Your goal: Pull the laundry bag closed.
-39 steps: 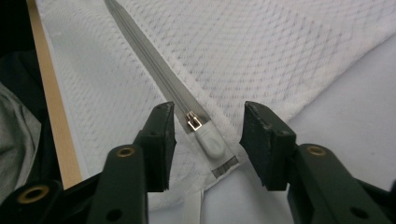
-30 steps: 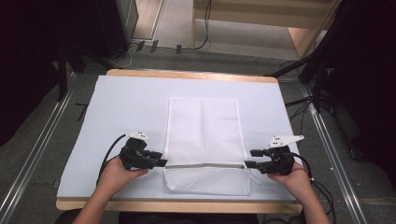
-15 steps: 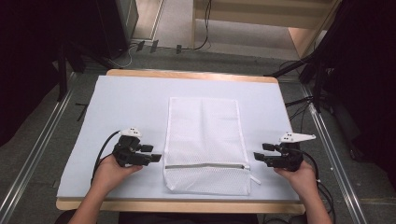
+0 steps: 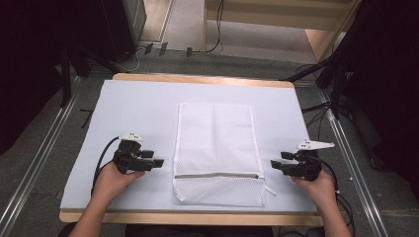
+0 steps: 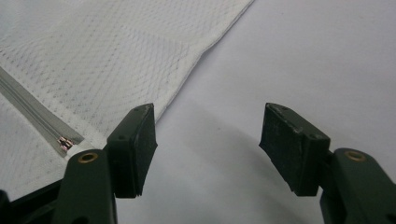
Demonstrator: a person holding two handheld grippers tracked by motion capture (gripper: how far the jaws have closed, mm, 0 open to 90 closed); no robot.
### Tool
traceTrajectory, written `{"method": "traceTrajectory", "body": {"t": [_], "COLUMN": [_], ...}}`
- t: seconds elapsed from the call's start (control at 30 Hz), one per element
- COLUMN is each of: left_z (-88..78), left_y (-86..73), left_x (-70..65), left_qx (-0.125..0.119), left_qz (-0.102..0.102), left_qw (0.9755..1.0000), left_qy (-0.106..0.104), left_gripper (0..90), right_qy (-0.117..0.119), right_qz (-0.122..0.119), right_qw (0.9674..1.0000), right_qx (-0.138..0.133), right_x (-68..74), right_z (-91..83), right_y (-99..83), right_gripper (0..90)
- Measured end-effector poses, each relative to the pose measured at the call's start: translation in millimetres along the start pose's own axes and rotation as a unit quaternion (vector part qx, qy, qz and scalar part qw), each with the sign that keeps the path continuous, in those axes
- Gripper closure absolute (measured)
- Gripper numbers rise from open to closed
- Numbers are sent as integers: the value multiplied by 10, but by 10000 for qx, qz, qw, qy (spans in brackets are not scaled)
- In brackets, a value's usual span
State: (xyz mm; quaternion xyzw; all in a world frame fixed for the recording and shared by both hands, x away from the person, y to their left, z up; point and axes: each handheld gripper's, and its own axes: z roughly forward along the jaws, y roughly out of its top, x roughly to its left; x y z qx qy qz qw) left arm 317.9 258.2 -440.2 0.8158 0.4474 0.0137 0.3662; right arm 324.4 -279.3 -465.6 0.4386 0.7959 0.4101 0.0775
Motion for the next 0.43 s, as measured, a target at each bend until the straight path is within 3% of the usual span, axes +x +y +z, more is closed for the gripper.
{"method": "traceTrajectory", "body": {"t": [0.43], "left_z": [16], "left_y": [-3], "left_x": [32], "left_qx": [0], "left_qz": [-81], "left_qw": [10000], "left_qy": [49], "left_gripper": [359], "right_qy": [14], "right_qz": [-26], "right_qw": [10000], "right_qx": [63], "right_x": [2], "right_z": [30], "right_y": [-14], "right_gripper": [342]}}
